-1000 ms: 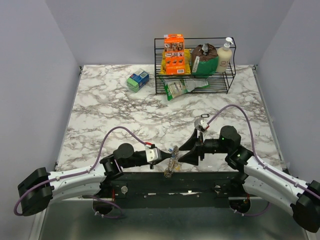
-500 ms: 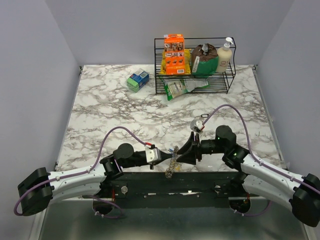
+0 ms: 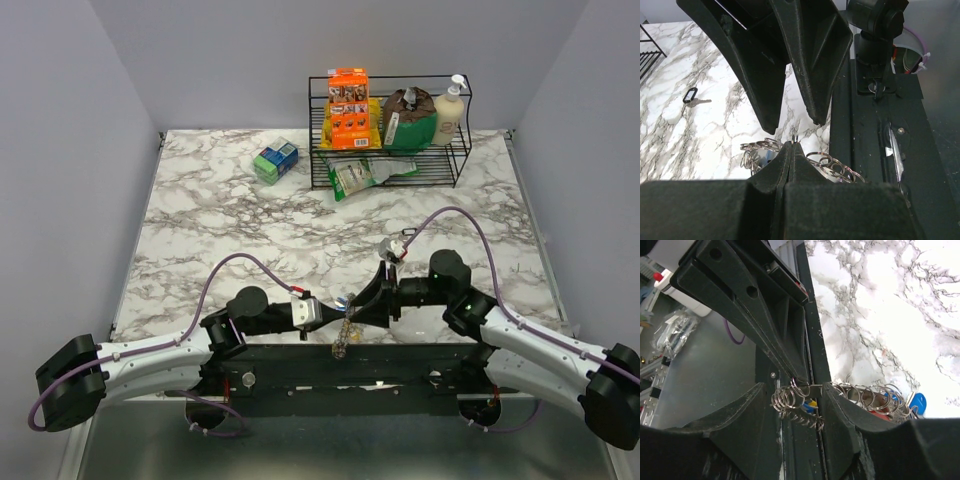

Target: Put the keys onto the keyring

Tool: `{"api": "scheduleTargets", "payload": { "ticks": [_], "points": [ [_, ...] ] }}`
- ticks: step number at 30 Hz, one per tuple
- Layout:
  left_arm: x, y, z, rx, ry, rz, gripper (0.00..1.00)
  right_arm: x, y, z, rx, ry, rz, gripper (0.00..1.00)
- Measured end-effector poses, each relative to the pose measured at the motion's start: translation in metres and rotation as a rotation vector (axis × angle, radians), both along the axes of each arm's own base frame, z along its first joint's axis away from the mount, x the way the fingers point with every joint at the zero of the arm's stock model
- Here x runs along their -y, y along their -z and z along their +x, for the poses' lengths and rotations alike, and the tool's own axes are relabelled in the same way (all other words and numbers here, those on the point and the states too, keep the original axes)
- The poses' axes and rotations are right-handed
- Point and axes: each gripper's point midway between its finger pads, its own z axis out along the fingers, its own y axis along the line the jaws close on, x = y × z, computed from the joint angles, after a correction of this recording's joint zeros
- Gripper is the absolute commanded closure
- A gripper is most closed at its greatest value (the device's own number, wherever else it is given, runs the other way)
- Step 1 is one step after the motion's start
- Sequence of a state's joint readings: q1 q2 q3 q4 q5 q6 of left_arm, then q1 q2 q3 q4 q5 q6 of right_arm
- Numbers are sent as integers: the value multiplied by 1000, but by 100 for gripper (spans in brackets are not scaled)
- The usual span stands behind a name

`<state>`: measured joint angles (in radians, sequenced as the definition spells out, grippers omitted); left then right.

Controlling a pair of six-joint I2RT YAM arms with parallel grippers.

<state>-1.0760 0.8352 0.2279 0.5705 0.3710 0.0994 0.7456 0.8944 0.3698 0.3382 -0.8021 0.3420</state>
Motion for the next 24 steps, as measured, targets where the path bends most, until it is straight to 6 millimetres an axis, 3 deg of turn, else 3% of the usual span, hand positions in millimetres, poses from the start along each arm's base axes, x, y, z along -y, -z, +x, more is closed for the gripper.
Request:
{"api": "scheduleTargets", "payload": {
  "ticks": [5,6,24],
  "points": [
    [0,0,0,0,2,-1,100,-3,1,0,-2,-9,-2,43],
    [0,0,0,0,3,-1,100,-4,1,-1,-5,-13,-4,48],
    [2,-1,0,1,8,-3,100,-8,6,-2,-9,-27,-11,62]
  ]
}}
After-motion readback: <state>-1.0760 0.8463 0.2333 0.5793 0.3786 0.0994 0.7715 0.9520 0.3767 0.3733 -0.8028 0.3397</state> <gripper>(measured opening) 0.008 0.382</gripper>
